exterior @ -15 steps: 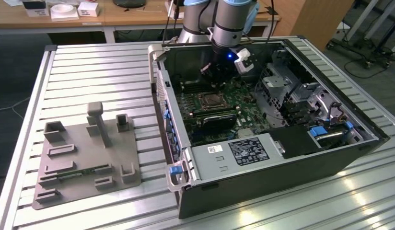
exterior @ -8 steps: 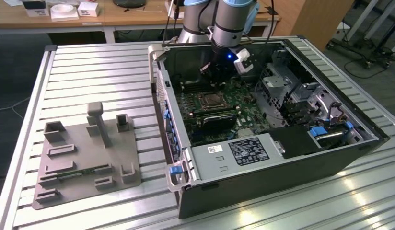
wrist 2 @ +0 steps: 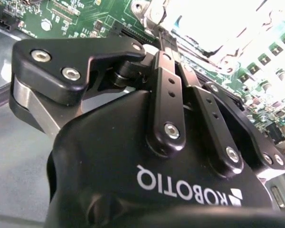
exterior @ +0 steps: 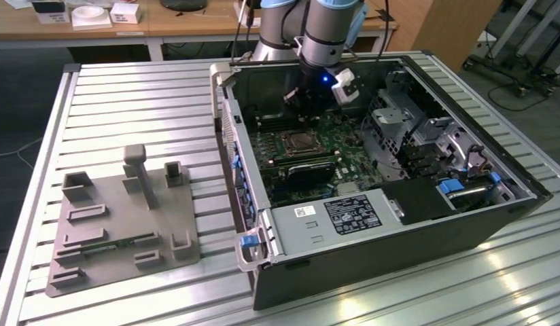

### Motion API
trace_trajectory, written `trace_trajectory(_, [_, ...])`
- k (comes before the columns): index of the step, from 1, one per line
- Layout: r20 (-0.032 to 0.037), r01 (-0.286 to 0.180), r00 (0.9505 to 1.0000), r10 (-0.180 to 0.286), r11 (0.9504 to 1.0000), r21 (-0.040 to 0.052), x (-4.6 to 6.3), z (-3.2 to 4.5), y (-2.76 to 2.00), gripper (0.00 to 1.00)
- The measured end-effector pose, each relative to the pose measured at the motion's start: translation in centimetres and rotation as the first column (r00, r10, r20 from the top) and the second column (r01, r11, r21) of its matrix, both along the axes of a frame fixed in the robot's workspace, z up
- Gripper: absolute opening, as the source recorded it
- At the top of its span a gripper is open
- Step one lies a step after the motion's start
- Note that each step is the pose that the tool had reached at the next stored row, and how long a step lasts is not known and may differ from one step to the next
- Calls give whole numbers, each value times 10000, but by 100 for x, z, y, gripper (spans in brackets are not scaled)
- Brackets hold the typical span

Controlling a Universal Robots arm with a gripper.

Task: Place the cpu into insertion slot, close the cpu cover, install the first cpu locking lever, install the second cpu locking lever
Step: 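Install the first cpu locking lever, then install the second cpu locking lever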

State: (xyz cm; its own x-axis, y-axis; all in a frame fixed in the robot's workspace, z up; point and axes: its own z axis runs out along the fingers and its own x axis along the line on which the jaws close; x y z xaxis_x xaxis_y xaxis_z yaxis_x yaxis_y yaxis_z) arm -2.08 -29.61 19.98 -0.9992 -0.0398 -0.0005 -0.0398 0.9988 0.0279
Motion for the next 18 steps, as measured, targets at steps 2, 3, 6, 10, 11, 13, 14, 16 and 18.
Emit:
trace_trajectory(2, [-1, 0, 10000, 0, 10000, -2, 0, 24, 0, 10])
trace_trajectory(3, [-1, 0, 10000, 0, 10000, -2, 0, 38, 0, 10])
trace_trajectory(6, [-2, -1, 10000, 1, 10000, -4, 0, 69, -1, 10])
trace_trajectory(10, [-1, -1, 10000, 1, 10000, -3, 0, 85, -21, 10])
trace_trajectory(11, [-1, 0, 10000, 0, 10000, -3, 0, 85, -34, 10])
trace_trajectory(13, [0, 1, 10000, -1, 10000, -2, 0, 85, -47, 10])
trace_trajectory(14, [0, 1, 10000, -1, 10000, -3, 0, 85, -47, 10])
trace_trajectory(16, [-1, 9, 10000, -9, 10000, -5, 0, 85, -48, 10])
trace_trajectory(18, [-1, 9, 10000, -9, 10000, -5, 0, 85, -48, 10])
